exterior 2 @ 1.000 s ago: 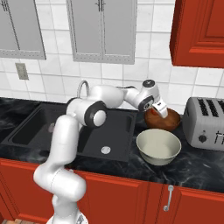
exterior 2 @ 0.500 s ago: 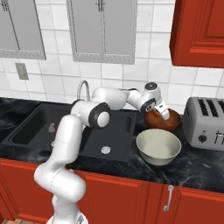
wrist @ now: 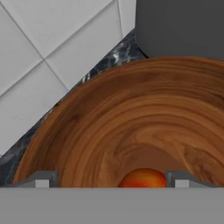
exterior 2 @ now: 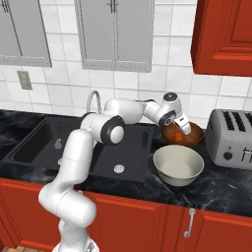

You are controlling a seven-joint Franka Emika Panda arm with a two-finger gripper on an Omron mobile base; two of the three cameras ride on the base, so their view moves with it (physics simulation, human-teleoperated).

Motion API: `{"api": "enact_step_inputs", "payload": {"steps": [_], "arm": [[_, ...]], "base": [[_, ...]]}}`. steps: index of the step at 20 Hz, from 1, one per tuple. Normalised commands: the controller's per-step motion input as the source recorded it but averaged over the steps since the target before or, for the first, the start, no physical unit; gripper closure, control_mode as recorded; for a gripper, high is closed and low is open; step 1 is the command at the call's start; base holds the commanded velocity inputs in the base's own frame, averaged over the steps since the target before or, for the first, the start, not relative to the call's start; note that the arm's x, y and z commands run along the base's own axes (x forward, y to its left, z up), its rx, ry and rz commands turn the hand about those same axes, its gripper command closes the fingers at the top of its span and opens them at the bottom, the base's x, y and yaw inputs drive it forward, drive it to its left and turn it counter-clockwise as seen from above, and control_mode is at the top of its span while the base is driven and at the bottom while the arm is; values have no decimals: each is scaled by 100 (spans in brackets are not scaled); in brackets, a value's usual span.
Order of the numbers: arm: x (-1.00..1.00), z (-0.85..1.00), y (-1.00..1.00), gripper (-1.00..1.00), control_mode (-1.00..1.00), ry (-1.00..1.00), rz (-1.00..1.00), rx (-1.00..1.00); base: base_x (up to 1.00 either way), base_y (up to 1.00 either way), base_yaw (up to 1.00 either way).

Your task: Pick the eggplants from the sink and place them in one bowl. Place the apple in the other bowl. Then turn off the sink faucet.

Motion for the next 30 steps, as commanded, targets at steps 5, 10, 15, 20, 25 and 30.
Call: {"api": "enact_step_inputs", "payload": {"steps": [5, 10, 15, 20, 25, 30], "arm": [[2, 2, 0, -100, -100, 0, -2, 0], [-28, 37, 0, -100, -100, 0, 0, 0], [-51, 39, 15, -100, -100, 0, -1, -1], [-41, 37, 48, -100, -100, 0, 0, -7], [-31, 48, 55, -100, -100, 0, 0, -9], [-32, 25, 48, -100, -100, 0, 0, -5]], "base": [[0, 0, 0], [0, 0, 0], [0, 0, 0], [0, 0, 0], [0, 0, 0], [0, 0, 0]]}}
